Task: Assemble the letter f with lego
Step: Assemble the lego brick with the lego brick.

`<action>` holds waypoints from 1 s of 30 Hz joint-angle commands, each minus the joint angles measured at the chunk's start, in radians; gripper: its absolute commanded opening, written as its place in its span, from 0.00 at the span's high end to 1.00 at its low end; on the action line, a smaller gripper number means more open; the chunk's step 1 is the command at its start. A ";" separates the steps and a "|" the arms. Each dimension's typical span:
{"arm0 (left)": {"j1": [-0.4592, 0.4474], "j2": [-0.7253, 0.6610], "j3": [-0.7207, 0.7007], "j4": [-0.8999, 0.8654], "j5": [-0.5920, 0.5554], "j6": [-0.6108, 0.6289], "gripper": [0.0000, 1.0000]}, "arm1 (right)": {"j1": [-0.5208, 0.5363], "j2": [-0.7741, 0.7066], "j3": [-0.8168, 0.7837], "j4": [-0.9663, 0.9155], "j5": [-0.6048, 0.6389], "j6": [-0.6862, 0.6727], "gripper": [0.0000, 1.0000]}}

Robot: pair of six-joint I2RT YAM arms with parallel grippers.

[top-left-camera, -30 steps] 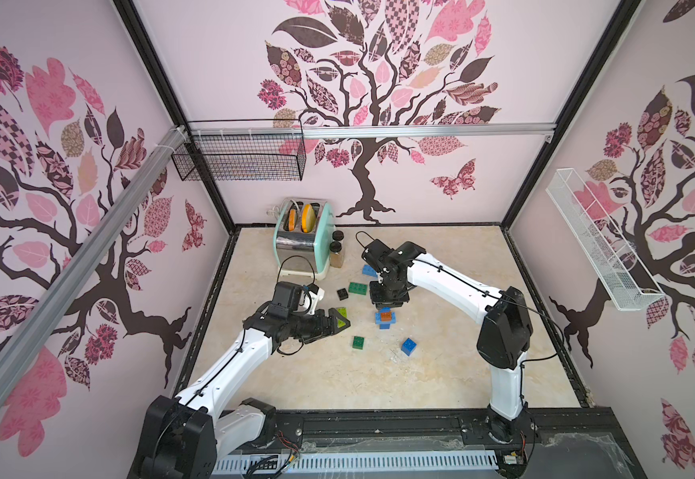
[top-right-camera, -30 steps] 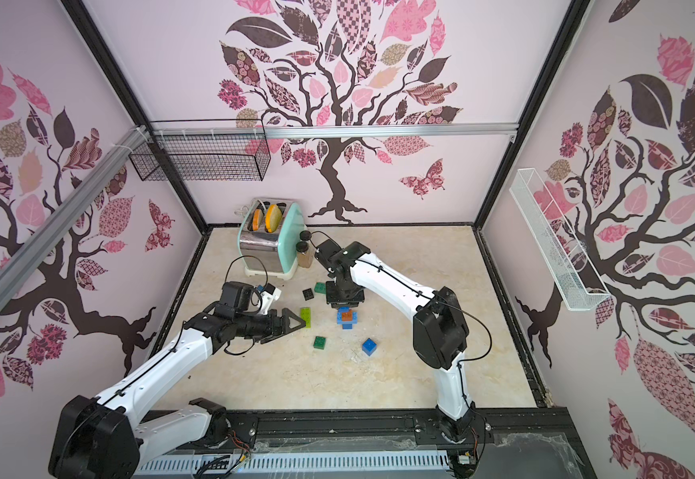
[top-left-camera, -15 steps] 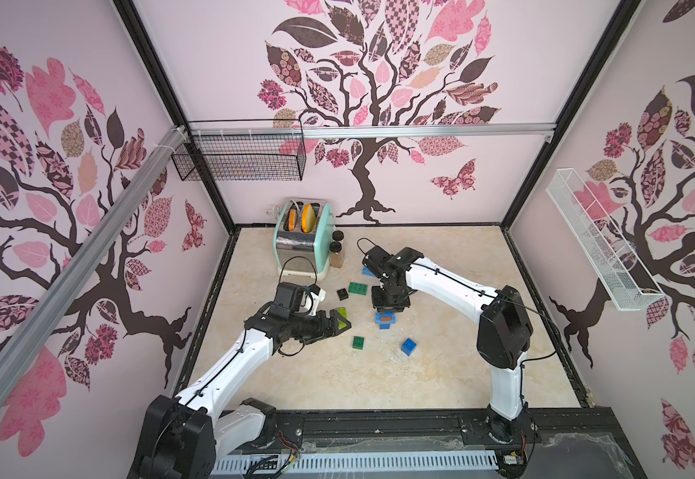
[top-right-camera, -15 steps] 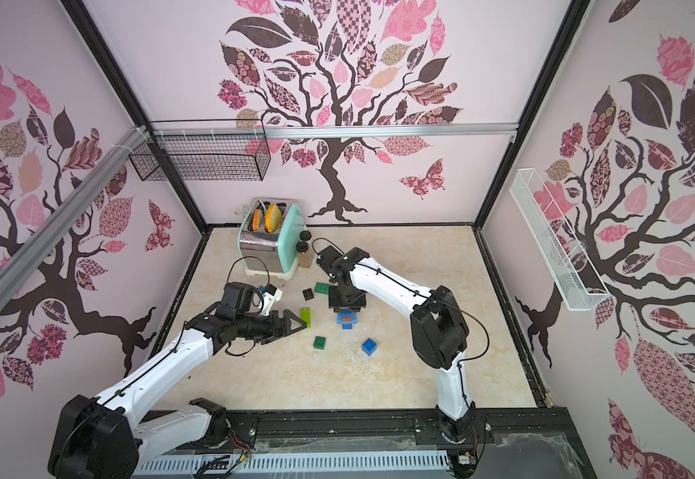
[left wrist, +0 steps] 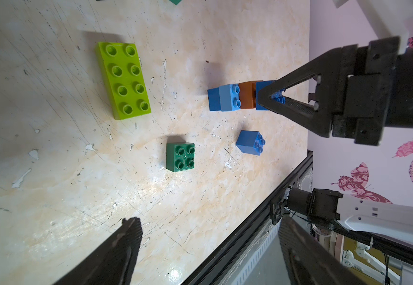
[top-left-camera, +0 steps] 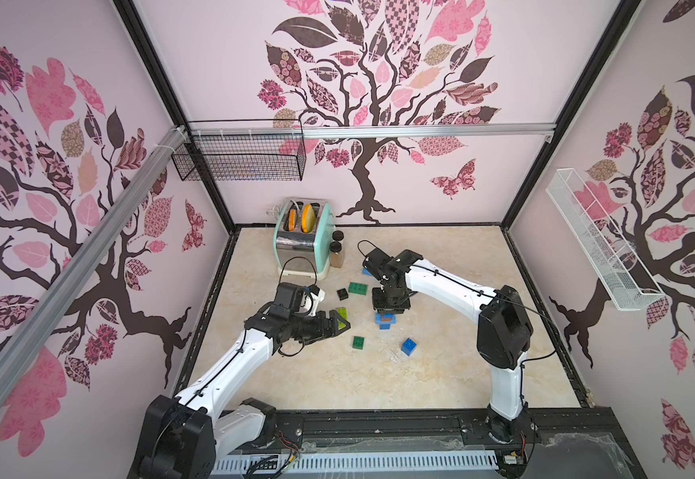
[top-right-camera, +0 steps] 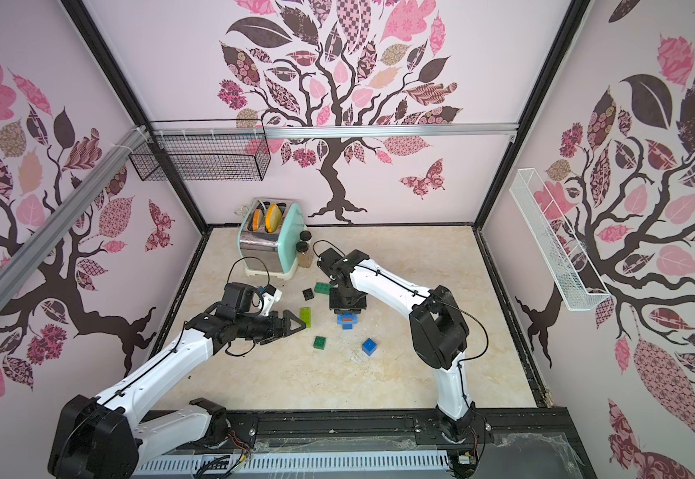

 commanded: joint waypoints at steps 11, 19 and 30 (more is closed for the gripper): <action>-0.002 -0.023 0.010 -0.012 -0.019 0.018 0.09 | -0.001 0.023 -0.003 -0.022 -0.007 -0.021 0.67; -0.002 -0.035 0.011 -0.013 -0.022 0.019 0.09 | -0.002 0.063 0.026 -0.062 -0.016 -0.033 0.66; -0.004 -0.045 0.011 -0.015 -0.027 0.021 0.09 | -0.002 0.115 0.057 -0.093 0.001 -0.024 0.66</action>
